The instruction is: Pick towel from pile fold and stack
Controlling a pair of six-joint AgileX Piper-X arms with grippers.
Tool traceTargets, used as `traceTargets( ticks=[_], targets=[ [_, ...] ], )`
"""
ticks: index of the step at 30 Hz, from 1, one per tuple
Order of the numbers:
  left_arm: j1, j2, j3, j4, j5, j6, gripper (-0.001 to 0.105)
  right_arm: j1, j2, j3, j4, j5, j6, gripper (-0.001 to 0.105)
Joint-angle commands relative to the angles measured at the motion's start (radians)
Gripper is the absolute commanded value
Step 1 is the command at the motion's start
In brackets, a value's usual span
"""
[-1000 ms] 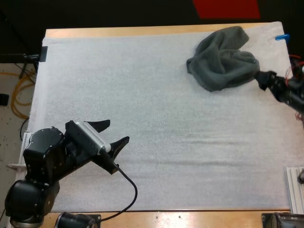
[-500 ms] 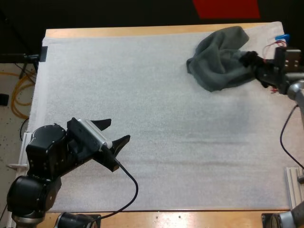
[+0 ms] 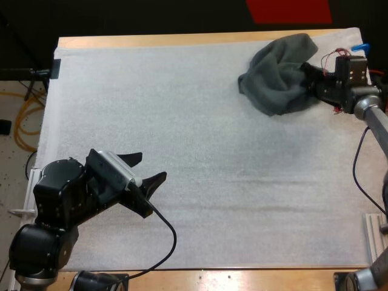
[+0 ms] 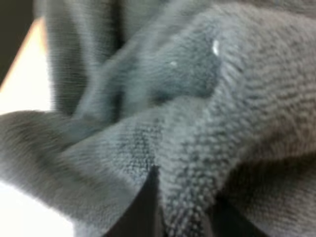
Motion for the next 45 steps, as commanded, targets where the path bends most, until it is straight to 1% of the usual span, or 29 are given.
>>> traceTargets(
  ticks=[1,3,4,9,12,14,16,18,20,21,22,24,27,28,30,31,34,36,39,40,41,43,44,45],
  targets=[
    [-0.003,-0.001,-0.006,-0.012,0.007,-0.012,0.063,0.001,-0.061,-0.013,0.011,-0.015,-0.047,0.000],
    [-0.003,-0.001,-0.006,-0.012,0.007,-0.012,0.063,0.001,-0.135,-0.013,0.042,-0.015,-0.123,0.000],
    [-0.003,-0.001,-0.006,-0.012,0.007,-0.012,0.063,0.001,-0.158,-0.013,0.048,-0.015,-0.139,0.000],
    [-0.003,-0.001,-0.006,-0.012,0.007,-0.012,0.063,0.001,-0.362,-0.013,0.152,-0.022,-0.331,0.000],
    [-0.003,-0.001,-0.006,-0.012,0.007,-0.012,0.063,0.001,-0.473,-0.013,0.224,-0.022,-0.392,0.000],
    [-0.003,-0.001,-0.006,-0.012,0.007,-0.012,0.063,0.001,-0.541,-0.013,0.269,-0.024,-0.401,0.000],
    [-0.003,-0.001,-0.006,-0.012,0.007,-0.012,0.063,0.001,-0.597,-0.013,0.332,-0.060,-0.401,0.000],
    [-0.003,-0.001,-0.006,-0.012,0.007,-0.012,0.063,0.006,-0.661,-0.011,0.423,-0.124,-0.401,0.000],
    [-0.003,-0.001,-0.006,-0.012,0.007,-0.012,0.063,0.022,-0.695,-0.009,0.506,-0.144,-0.402,0.000],
    [-0.003,-0.001,-0.006,-0.012,0.007,-0.012,0.063,0.041,-0.713,-0.010,0.559,-0.145,-0.406,0.000],
    [-0.003,-0.001,-0.006,-0.012,0.007,-0.012,0.063,0.050,-0.721,-0.010,0.578,-0.145,-0.411,0.000],
    [-0.003,-0.001,-0.006,-0.010,0.009,-0.015,0.063,0.101,-0.733,-0.010,0.653,-0.145,-0.447,0.000],
    [-0.003,-0.001,-0.006,0.005,0.008,-0.017,0.063,0.197,-0.728,-0.010,0.713,-0.135,-0.451,0.000],
    [-0.003,-0.001,-0.006,0.011,0.008,-0.020,0.063,0.220,-0.726,-0.007,0.719,-0.129,-0.451,0.000],
    [-0.003,-0.001,-0.006,0.043,0.010,-0.024,0.063,0.306,-0.719,0.009,0.721,-0.126,-0.449,0.000],
    [-0.003,-0.001,-0.006,0.049,0.010,-0.024,0.063,0.323,-0.718,0.015,0.711,-0.126,-0.449,0.000],
    [-0.003,-0.001,-0.006,0.083,0.010,-0.024,0.063,0.429,-0.705,0.073,0.621,-0.103,-0.443,0.000],
    [-0.003,-0.001,-0.006,0.086,0.010,-0.024,0.063,0.492,-0.679,0.106,0.550,-0.052,-0.441,0.000],
    [-0.003,-0.001,-0.006,0.086,0.010,-0.024,0.063,0.544,-0.620,0.114,0.482,0.024,-0.441,0.001],
    [-0.003,-0.001,-0.006,0.086,0.010,-0.024,0.063,0.547,-0.607,0.114,0.465,0.028,-0.441,0.002],
    [-0.003,-0.001,-0.006,0.086,0.010,-0.024,0.063,0.547,-0.584,0.114,0.433,0.028,-0.441,0.008],
    [-0.003,-0.001,-0.006,0.086,0.010,-0.024,0.063,0.545,-0.554,0.114,0.392,0.035,-0.441,0.024],
    [-0.003,-0.001,-0.006,0.086,0.010,-0.024,0.063,0.539,-0.538,0.114,0.378,0.051,-0.441,0.037],
    [-0.003,-0.001,-0.006,0.086,0.010,-0.024,0.063,0.531,-0.521,0.114,0.367,0.072,-0.441,0.053]
  ],
)
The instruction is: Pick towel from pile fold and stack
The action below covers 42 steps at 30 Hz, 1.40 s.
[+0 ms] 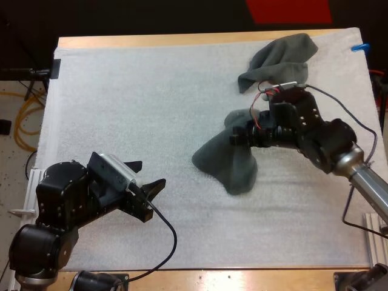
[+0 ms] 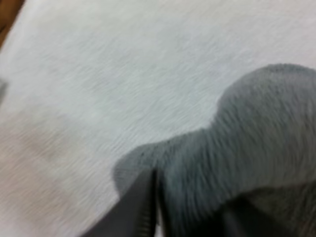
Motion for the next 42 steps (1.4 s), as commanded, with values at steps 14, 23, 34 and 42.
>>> traceTargets(
  ticks=[14,23,34,42],
  targets=[
    [-0.003,-0.001,-0.006,0.007,0.009,-0.005,0.063,-0.034,-0.043,-0.002,0.210,0.176,-0.013,0.086],
    [-0.003,-0.001,-0.006,0.076,0.009,-0.005,0.063,0.061,-0.077,0.013,0.311,0.169,-0.013,0.086],
    [-0.003,-0.001,0.026,0.149,0.007,-0.005,0.063,0.166,-0.037,0.242,0.064,0.149,0.079,0.086],
    [-0.003,-0.001,0.064,0.149,0.007,-0.014,0.063,0.166,0.163,0.246,-0.002,0.032,0.192,0.086]
  ],
)
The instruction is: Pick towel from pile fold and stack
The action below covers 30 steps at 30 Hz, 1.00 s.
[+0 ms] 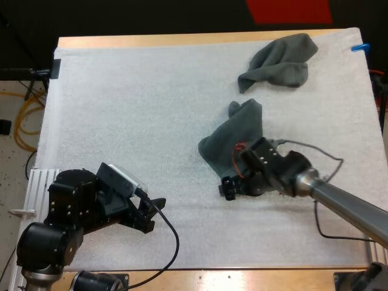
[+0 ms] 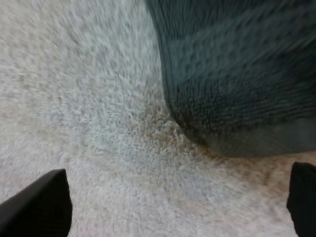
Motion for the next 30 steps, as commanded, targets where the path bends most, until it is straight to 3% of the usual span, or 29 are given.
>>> traceTargets(
  ticks=[1,4,11,17,19,21,23,30],
  targets=[
    [-0.003,-0.001,0.000,-0.003,0.007,-0.010,0.063,-0.002,0.030,-0.001,-0.018,-0.031,0.031,0.086],
    [-0.003,-0.001,0.000,-0.003,0.007,-0.010,0.063,-0.002,0.081,-0.001,-0.056,-0.031,0.068,0.085],
    [-0.003,-0.001,0.000,-0.003,0.007,-0.010,0.063,-0.014,0.150,-0.001,-0.154,-0.031,0.186,0.055],
    [-0.003,-0.001,0.000,-0.003,0.007,-0.010,0.063,-0.044,0.175,-0.001,-0.168,-0.014,0.200,0.051],
    [-0.003,-0.001,0.000,-0.003,0.007,-0.010,0.063,-0.048,0.177,-0.001,-0.168,0.002,0.200,0.040],
    [-0.003,-0.001,0.000,-0.003,0.007,-0.010,0.063,-0.049,0.177,-0.001,-0.168,0.040,0.196,0.017],
    [-0.003,-0.001,0.000,-0.003,0.007,-0.010,0.063,-0.049,0.177,-0.001,-0.174,0.051,0.182,0.000],
    [-0.003,-0.001,0.000,-0.003,0.007,-0.010,0.063,-0.044,0.144,-0.018,-0.173,0.042,0.104,0.000]
  ],
)
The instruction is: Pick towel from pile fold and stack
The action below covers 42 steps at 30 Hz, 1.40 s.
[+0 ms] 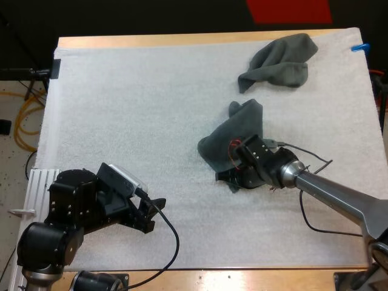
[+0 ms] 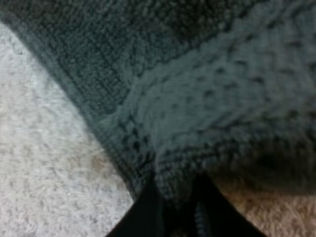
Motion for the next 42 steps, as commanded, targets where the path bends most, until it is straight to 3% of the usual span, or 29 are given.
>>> traceTargets(
  ticks=[1,4,10,16,21,24,28,31,37,39,42],
  targets=[
    [-0.003,-0.003,-0.002,-0.003,0.007,-0.010,0.063,0.001,-0.032,-0.017,0.002,0.001,-0.038,0.000],
    [-0.003,-0.003,-0.002,-0.003,0.007,-0.010,0.063,0.001,-0.115,-0.033,0.011,0.009,-0.112,0.000],
    [-0.003,-0.003,-0.002,-0.003,0.007,-0.010,0.063,0.001,-0.327,-0.107,0.011,0.168,-0.231,0.000],
    [-0.003,-0.003,-0.002,-0.003,0.007,-0.010,0.063,-0.001,-0.482,-0.228,0.034,0.426,-0.417,0.000],
    [-0.003,-0.003,-0.002,-0.003,0.007,-0.010,0.063,-0.001,-0.548,-0.288,0.100,0.701,-0.608,0.000],
    [-0.003,-0.003,-0.002,-0.003,0.007,-0.010,0.063,-0.001,-0.569,-0.294,0.137,0.751,-0.667,0.000],
    [-0.003,-0.003,-0.002,-0.003,0.007,-0.010,0.063,-0.001,-0.566,-0.293,0.205,0.678,-0.646,0.000],
    [-0.003,-0.003,-0.002,-0.003,0.007,-0.010,0.063,-0.001,-0.534,-0.283,0.253,0.537,-0.518,0.000],
    [-0.003,-0.003,-0.002,-0.003,0.007,-0.010,0.063,0.002,-0.377,-0.260,0.203,0.189,-0.281,0.000],
    [-0.003,-0.003,-0.002,-0.003,0.007,-0.010,0.063,0.006,-0.294,-0.260,0.155,-0.017,-0.188,0.000],
    [-0.003,-0.003,-0.002,-0.003,0.007,-0.010,0.063,0.042,-0.219,-0.260,0.122,-0.149,-0.131,0.000]
  ],
)
